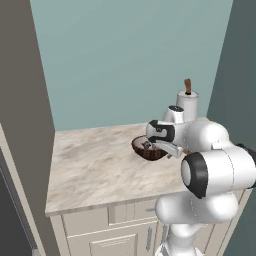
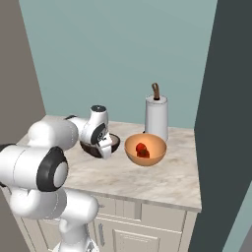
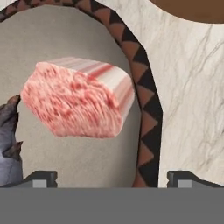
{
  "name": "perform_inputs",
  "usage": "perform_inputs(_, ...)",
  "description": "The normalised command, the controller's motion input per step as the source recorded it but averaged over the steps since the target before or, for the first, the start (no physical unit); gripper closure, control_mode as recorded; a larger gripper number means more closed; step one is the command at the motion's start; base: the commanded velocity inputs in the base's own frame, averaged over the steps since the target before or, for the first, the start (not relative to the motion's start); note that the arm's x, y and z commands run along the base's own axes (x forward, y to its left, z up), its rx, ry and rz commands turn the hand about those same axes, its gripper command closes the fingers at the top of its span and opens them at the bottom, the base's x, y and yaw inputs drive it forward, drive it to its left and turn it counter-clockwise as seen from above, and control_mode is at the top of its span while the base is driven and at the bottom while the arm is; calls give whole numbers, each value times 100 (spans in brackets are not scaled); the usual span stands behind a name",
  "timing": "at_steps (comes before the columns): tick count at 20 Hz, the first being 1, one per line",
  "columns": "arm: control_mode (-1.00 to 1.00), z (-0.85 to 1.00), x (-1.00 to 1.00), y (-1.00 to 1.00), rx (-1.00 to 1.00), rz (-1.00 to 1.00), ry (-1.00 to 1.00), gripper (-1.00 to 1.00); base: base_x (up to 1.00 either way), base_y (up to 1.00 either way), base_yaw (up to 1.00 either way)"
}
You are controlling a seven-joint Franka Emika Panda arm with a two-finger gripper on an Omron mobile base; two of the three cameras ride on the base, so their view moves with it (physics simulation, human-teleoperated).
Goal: Place the bowl with the tomatos on the second highest shelf of the fridge. Place the bowl with the fish and steak on the top shelf of the fridge.
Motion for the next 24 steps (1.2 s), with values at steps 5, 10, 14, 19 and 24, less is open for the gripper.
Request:
perform_inputs(5,-100,-23,-7,0,-4,0,-2,100,0,0,0)
perform_inputs(10,-100,0,-4,0,-1,0,-1,100,0,0,0)
perform_inputs(14,-100,3,-38,0,3,0,-15,100,0,0,0)
perform_inputs(19,-100,56,-73,0,1,-2,-29,100,0,0,0)
perform_inputs(24,-100,99,-82,6,0,-2,-25,100,0,0,0)
